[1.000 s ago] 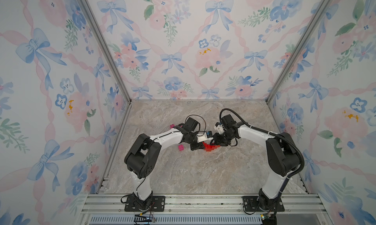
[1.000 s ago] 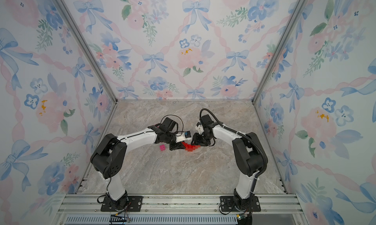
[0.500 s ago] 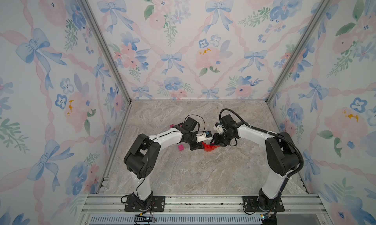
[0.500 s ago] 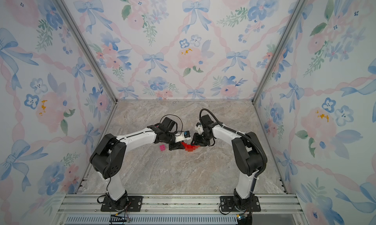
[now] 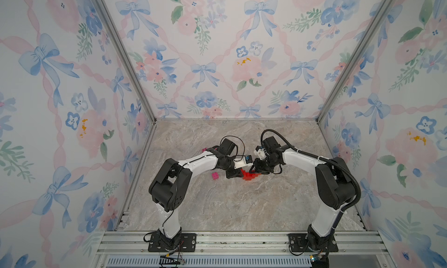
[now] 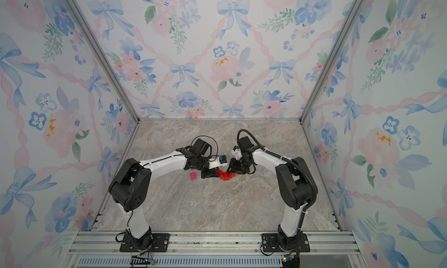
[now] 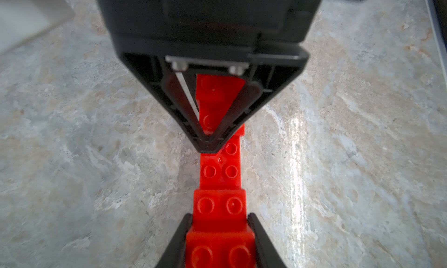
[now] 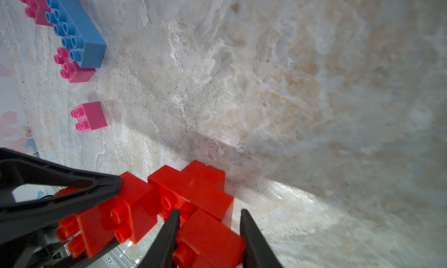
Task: Assemble the letter v with lego
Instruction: Assemble the lego brick with the lego brick.
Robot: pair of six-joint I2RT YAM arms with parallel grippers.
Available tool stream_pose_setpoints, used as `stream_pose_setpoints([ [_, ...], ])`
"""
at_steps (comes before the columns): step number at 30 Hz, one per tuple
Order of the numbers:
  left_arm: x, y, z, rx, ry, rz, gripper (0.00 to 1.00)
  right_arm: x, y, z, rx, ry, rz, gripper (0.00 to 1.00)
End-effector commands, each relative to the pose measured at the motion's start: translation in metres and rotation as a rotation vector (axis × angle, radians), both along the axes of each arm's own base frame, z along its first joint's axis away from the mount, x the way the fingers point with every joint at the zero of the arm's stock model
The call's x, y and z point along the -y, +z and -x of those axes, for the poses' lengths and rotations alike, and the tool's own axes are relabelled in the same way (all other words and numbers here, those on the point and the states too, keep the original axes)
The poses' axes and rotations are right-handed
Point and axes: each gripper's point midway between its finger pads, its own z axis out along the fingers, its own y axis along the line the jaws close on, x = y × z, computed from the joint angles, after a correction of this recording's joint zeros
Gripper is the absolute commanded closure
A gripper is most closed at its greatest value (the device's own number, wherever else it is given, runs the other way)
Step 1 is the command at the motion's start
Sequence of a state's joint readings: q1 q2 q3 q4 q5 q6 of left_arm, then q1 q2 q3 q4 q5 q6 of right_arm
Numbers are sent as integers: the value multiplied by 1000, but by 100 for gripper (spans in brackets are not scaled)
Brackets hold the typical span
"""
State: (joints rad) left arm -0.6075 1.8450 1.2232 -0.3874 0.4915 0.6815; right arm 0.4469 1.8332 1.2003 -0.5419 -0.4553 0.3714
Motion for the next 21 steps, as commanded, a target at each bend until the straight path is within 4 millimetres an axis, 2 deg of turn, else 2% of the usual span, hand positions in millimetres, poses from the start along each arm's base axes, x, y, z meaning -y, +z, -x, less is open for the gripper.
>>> stream_pose_setpoints([
  [1,-8,-19,8,-57,-12,-61,100,4,-13,3,-31,-4,20,62],
  [21,-14,-35,19,-99,-32,-114,100,5,-14,3,-33,-13,10,58],
])
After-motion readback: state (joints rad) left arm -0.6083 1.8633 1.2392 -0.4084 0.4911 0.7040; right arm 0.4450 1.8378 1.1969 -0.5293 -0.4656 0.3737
